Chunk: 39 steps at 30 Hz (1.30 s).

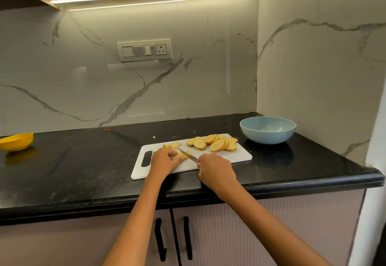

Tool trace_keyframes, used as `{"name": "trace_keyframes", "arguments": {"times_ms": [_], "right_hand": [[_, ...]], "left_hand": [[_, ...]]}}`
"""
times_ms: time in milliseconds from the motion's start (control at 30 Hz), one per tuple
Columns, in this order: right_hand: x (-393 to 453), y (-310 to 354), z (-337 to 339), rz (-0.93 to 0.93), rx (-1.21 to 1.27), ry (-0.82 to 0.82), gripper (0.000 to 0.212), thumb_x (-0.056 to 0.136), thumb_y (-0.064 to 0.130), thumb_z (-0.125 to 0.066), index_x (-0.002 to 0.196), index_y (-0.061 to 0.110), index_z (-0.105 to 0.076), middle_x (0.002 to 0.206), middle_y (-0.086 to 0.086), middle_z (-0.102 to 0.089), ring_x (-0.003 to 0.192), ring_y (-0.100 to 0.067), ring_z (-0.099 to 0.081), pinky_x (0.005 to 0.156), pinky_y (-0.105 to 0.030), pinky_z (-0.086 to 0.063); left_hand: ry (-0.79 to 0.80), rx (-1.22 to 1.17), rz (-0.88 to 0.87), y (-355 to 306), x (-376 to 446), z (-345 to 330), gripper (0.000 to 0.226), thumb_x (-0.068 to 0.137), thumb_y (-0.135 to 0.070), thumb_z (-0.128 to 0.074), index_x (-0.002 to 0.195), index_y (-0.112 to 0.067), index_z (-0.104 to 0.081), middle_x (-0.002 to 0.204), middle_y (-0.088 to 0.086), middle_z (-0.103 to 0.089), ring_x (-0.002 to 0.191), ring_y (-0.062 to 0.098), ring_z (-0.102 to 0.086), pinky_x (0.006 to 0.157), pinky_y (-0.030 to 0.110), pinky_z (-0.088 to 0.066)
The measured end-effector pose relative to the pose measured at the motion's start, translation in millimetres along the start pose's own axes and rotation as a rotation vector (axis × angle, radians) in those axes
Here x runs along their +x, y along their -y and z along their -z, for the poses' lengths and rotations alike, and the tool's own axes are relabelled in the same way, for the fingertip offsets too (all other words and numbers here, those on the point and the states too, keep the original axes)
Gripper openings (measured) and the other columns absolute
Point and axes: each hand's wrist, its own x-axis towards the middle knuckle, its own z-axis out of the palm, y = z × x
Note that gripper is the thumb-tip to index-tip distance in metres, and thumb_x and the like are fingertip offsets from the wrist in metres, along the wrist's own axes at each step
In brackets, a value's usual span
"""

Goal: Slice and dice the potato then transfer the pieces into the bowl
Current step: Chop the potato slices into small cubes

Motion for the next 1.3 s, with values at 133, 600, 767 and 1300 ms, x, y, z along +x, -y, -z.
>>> {"name": "trace_keyframes", "arguments": {"times_ms": [133,600,767,1300], "right_hand": [[5,7,1,0.018,-0.029,0.005,0.022,0.097,0.018,-0.046,0.116,0.009,-0.055,0.11,-0.009,-0.06,0.097,-0.022,-0.06,0.077,-0.029,-0.044],[1,8,1,0.076,-0.147,-0.014,0.024,0.099,0.015,-0.042,0.119,0.008,-0.053,0.113,-0.009,-0.06,0.099,-0.023,-0.06,0.077,-0.029,-0.044],[6,-1,-3,-0.05,0.045,0.013,0.019,0.097,0.019,-0.046,0.108,0.01,-0.058,0.105,-0.008,-0.062,0.092,-0.021,-0.06,0.075,-0.03,-0.044],[3,5,-3,0.024,-0.024,0.011,0.021,0.097,0.018,-0.044,0.113,0.009,-0.056,0.106,-0.009,-0.061,0.093,-0.023,-0.06,0.072,-0.029,-0.041]], "left_hand": [[0.047,-0.013,-0.021,0,3,1,0.015,0.083,-0.026,-0.069,0.089,-0.012,-0.071,0.084,0.006,-0.059,0.079,0.015,-0.048,0.072,0.027,-0.038],[0.056,-0.022,-0.052,4,0,0,0.014,0.083,-0.027,-0.068,0.076,-0.015,-0.065,0.078,0.006,-0.059,0.076,0.016,-0.049,0.07,0.031,-0.04],[-0.068,-0.12,0.015,7,-1,0,0.03,0.092,-0.023,-0.058,0.063,-0.014,-0.055,0.066,0.005,-0.053,0.066,0.015,-0.047,0.063,0.025,-0.035],[-0.014,-0.172,0.109,10,5,2,0.028,0.074,-0.025,-0.078,0.097,-0.008,-0.074,0.093,0.006,-0.07,0.082,0.012,-0.058,0.07,0.022,-0.04]]}}
